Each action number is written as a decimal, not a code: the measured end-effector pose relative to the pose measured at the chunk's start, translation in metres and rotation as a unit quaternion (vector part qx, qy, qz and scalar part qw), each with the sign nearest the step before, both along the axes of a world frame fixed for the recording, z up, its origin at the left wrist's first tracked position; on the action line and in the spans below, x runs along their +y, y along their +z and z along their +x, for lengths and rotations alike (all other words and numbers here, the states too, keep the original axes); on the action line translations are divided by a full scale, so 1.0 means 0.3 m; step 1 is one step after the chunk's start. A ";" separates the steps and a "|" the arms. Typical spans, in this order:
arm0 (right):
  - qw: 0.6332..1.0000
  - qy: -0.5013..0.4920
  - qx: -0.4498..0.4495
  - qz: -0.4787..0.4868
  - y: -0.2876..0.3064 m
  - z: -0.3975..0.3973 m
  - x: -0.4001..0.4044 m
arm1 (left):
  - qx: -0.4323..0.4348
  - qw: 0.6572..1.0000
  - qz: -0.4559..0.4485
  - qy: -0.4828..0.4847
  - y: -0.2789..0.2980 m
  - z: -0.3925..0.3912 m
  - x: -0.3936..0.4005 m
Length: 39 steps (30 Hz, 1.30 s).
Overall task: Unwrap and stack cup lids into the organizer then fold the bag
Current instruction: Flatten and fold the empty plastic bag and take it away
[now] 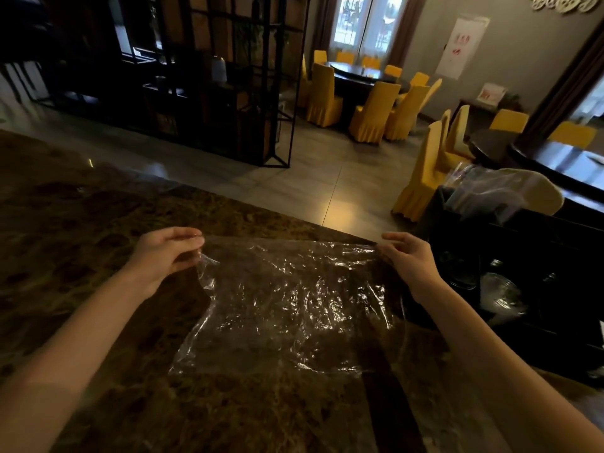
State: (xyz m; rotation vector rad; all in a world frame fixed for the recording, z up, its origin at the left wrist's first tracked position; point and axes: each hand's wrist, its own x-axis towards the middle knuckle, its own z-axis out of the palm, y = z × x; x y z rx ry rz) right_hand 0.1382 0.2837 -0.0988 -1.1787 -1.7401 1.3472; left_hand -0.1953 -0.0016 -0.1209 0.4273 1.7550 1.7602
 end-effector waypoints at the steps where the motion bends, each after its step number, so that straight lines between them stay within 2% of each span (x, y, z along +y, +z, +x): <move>1: 1.000 -0.005 -0.018 0.020 0.008 -0.014 0.004 | 0.000 1.000 0.001 0.005 -0.006 0.004 0.002; 3: 0.994 -0.024 -0.068 0.083 0.025 -0.035 0.002 | -0.008 1.000 0.008 0.023 -0.018 0.004 0.000; 6: 0.965 -0.059 -0.134 0.218 0.038 -0.048 -0.034 | -0.025 0.997 0.012 0.067 -0.040 -0.010 -0.010; 10: 0.950 -0.049 -0.103 0.291 0.021 -0.039 -0.169 | -0.071 0.986 0.031 0.147 -0.079 -0.010 -0.034; 14: 0.978 0.017 -0.086 0.191 -0.071 -0.027 -0.328 | -0.145 0.962 0.077 0.218 -0.120 0.038 -0.056; 19: 0.999 0.010 -0.043 0.020 -0.192 -0.014 -0.490 | -0.205 0.931 0.105 0.281 -0.169 0.136 -0.099; 22: 0.996 0.010 0.011 -0.088 -0.228 -0.012 -0.589 | -0.214 0.926 0.113 0.290 -0.185 0.210 -0.127; 26: 0.963 0.034 0.066 -0.259 -0.231 -0.016 -0.720 | -0.220 0.930 0.106 0.275 -0.203 0.340 -0.173; 28: 0.964 0.034 0.060 -0.256 -0.230 -0.012 -0.766 | -0.230 0.932 0.110 0.258 -0.211 0.398 -0.199; 32: 0.984 0.020 -0.021 -0.175 -0.224 0.021 -0.843 | -0.248 0.922 0.111 0.275 -0.217 0.468 -0.243; 35: 0.976 0.013 -0.043 -0.214 -0.233 0.060 -0.888 | -0.259 0.912 0.116 0.296 -0.228 0.492 -0.270; 39: 0.958 -0.003 0.012 -0.285 -0.226 0.098 -0.901 | -0.261 0.911 0.120 0.295 -0.242 0.525 -0.291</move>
